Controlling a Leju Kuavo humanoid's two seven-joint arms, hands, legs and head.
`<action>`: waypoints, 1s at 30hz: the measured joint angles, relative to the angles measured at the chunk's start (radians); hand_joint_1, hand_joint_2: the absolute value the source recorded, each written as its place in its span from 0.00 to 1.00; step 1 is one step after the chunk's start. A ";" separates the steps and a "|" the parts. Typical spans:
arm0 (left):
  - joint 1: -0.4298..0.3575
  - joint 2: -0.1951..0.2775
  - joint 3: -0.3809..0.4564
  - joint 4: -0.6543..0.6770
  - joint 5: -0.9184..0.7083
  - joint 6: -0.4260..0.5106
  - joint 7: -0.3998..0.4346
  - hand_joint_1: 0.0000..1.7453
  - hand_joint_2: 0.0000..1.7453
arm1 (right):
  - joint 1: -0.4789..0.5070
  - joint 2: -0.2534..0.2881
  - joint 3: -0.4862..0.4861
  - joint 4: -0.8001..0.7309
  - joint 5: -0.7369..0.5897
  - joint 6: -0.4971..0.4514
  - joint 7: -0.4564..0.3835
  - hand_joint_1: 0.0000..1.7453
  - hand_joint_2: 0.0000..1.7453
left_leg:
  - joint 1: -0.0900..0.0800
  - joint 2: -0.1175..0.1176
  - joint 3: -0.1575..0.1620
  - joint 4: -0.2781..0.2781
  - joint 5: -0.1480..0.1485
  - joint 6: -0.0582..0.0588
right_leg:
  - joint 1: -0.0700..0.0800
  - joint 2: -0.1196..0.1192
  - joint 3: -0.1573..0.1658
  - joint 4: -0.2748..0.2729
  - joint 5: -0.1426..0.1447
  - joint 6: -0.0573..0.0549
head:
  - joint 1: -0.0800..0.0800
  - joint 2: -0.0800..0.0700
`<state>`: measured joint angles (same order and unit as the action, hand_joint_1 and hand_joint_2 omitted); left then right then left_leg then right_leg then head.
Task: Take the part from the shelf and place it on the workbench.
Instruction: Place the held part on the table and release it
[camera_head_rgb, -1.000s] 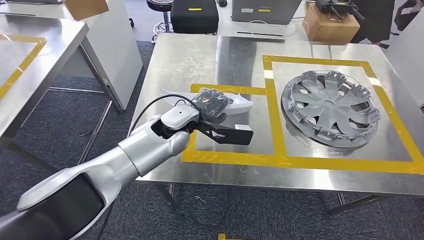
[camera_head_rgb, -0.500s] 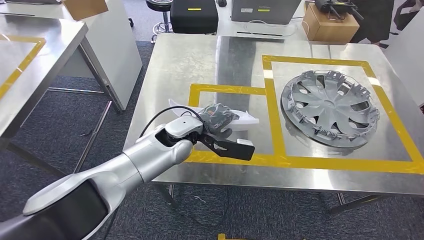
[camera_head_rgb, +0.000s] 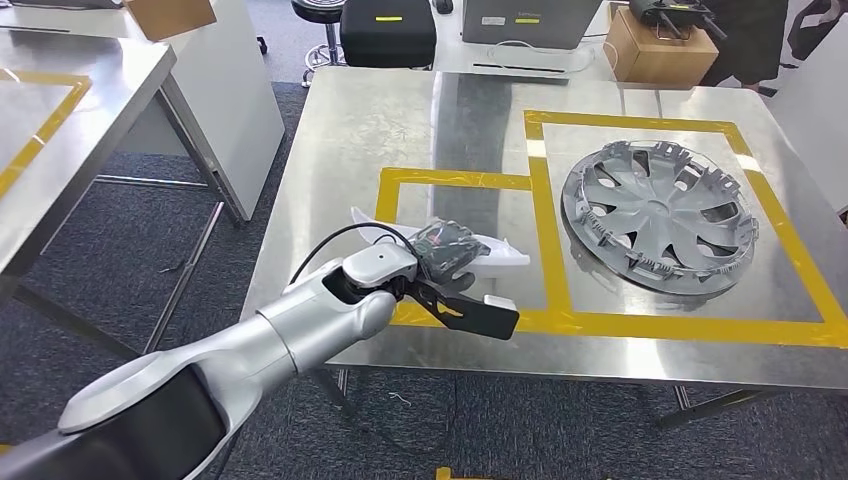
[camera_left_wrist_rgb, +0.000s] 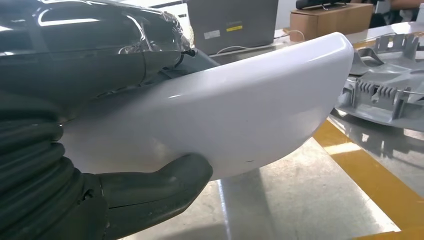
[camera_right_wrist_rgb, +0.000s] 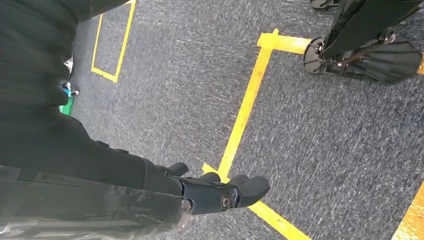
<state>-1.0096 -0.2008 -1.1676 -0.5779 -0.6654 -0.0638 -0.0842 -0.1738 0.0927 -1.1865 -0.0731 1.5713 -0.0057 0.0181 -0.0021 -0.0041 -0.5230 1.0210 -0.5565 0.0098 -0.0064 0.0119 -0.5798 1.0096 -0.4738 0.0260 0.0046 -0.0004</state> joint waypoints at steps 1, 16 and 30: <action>0.000 -0.001 -0.003 0.002 0.000 0.000 0.000 1.00 1.00 | 0.000 0.000 0.001 0.000 0.000 0.000 0.000 0.00 1.00 | 0.000 0.000 0.000 0.000 0.000 0.000 | 0.000 0.000 0.000 0.000 0.000 0.000 | 0.000 0.000; 0.000 -0.007 -0.029 0.017 0.002 0.002 -0.004 1.00 1.00 | 0.000 0.000 0.002 0.000 0.000 0.000 0.000 0.00 1.00 | 0.000 0.001 0.000 0.000 0.000 0.000 | 0.000 0.001 0.000 0.000 0.000 0.000 | 0.000 0.000; -0.006 -0.013 -0.050 0.023 -0.015 0.039 0.041 0.00 1.00 | 0.002 0.000 0.006 0.000 0.000 0.003 0.000 0.00 1.00 | 0.000 0.001 0.000 0.000 0.000 0.000 | 0.000 0.001 0.000 0.000 0.000 0.000 | 0.000 0.000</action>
<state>-1.0154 -0.2138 -1.2180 -0.5551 -0.6802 -0.0248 -0.0428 -0.1716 0.0926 -1.1808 -0.0732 1.5713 -0.0031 0.0179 -0.0021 -0.0032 -0.5226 1.0209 -0.5566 0.0101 -0.0064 0.0126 -0.5797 1.0095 -0.4737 0.0260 0.0046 -0.0004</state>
